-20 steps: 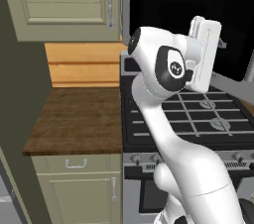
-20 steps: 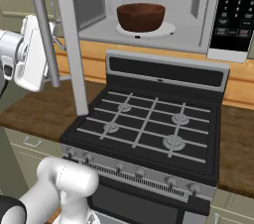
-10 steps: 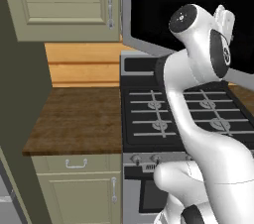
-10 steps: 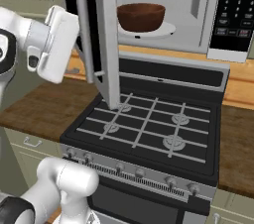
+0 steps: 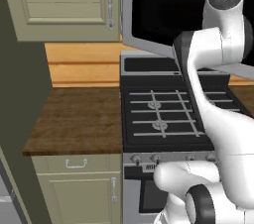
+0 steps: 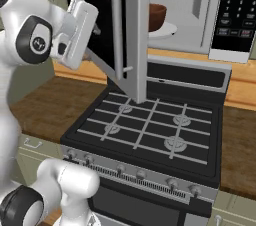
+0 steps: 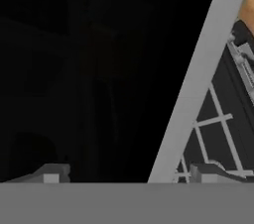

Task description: Pick the onion from the sink and place it in the bowl. Then pick the bowl and place it in the microwave. Then close the microwave door and press the start button.

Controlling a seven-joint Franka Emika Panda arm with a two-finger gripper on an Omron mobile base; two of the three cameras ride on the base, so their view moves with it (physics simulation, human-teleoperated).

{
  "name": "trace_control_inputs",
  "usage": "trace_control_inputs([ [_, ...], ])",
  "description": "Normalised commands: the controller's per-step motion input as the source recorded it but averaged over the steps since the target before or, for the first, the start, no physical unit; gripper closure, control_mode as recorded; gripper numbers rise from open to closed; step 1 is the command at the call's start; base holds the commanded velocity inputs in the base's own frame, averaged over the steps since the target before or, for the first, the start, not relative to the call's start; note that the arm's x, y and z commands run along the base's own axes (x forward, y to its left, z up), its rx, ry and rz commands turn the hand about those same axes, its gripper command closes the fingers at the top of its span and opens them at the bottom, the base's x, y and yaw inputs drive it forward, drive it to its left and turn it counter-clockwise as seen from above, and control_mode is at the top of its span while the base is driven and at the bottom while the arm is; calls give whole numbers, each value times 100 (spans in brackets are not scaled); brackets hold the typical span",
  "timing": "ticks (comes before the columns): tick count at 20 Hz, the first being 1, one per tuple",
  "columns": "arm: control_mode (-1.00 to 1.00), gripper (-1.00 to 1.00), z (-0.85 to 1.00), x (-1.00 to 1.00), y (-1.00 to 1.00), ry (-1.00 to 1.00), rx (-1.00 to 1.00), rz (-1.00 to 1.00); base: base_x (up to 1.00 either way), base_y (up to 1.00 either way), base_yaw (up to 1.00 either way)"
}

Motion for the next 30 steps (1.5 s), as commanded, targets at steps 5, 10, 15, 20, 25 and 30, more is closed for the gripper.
trace_control_inputs([
  [5,-100,-100,0,68,-5,-4,16,27,0,0,0],
  [10,-100,-100,0,74,-24,-9,12,12,0,0,0],
  [15,-100,-100,0,70,-24,-8,12,10,0,0,0],
  [20,-100,-100,0,64,-6,-5,11,5,0,0,0],
  [25,-100,-100,0,65,0,0,12,6,0,0,0],
  [30,-100,-100,0,59,0,0,12,7,0,0,0],
])
